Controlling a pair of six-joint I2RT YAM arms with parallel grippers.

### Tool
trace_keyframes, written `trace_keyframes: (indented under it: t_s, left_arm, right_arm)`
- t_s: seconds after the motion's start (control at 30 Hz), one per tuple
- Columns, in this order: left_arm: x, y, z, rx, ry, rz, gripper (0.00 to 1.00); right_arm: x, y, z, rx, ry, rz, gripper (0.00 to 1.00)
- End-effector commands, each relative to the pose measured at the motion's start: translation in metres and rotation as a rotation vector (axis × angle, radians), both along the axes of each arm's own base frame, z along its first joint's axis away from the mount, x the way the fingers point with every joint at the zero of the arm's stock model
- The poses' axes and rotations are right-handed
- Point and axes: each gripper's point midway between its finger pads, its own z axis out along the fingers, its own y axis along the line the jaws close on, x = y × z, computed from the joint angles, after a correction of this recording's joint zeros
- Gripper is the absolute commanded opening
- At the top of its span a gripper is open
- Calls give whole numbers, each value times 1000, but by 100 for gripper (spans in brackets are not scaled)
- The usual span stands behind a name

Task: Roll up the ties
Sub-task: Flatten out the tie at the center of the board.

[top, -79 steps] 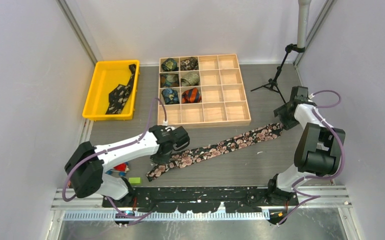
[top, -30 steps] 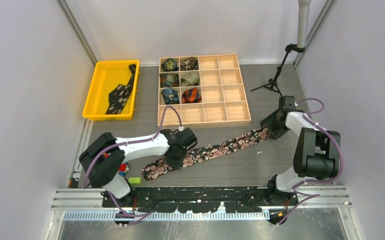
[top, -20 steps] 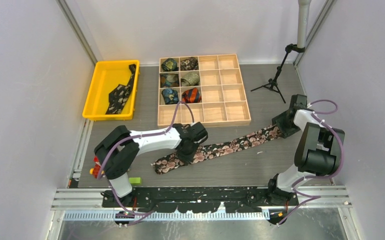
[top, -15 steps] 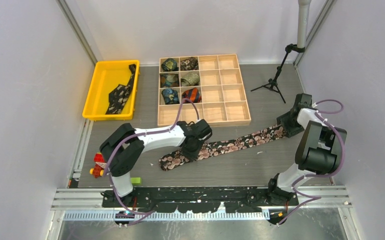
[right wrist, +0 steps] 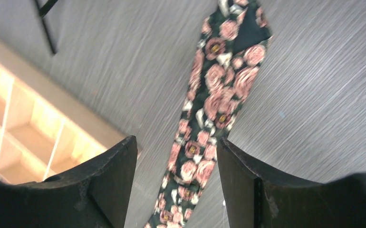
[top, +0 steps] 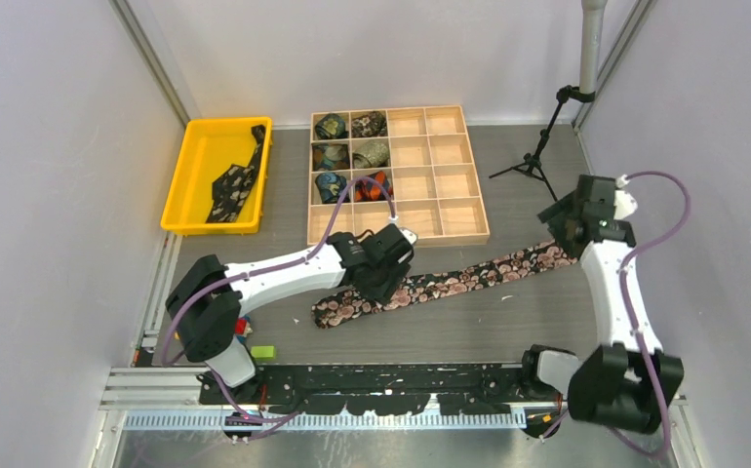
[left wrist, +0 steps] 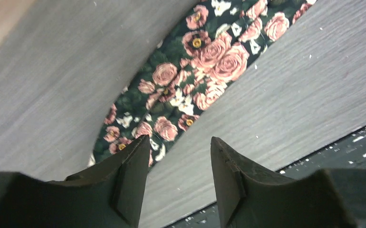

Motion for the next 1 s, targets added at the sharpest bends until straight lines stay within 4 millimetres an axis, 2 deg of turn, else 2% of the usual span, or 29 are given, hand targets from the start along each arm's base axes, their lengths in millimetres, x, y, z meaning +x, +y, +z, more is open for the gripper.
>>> trace_keyframes:
  t_s: [0.0,0.1,0.2,0.33,0.43,0.6,0.67,0.77,0.97]
  left_arm:
    - [30,-2,8,25,-97,-75,52]
    - [43,-7,0,-1,-68,-104,52]
    - [53,-14,-6,-28,-63,-158,55]
    - [65,-21,-18,-47,-30,-197,56]
    - [72,-26,-25,-55,8,-212,56]
    - [67,-31,-36,-77,83,-231,51]
    - [65,-32,-40,-79,97,-231,47]
    - [62,-31,-45,-79,115,-228,35]
    - [59,-33,-42,-88,140,-228,2]
  right_arm:
    - [-29,64,-2,6,9,168,69]
    - [-41,96,-8,11,-28,266,71]
    - [-52,111,-10,23,-89,304,74]
    - [-61,119,3,31,-193,340,78]
    - [-64,118,9,15,-212,355,79]
    - [-68,115,7,-7,-160,363,79]
    - [-69,114,6,-8,-155,364,79]
    - [-70,114,4,-7,-157,362,79]
    - [-70,114,4,-10,-153,360,79]
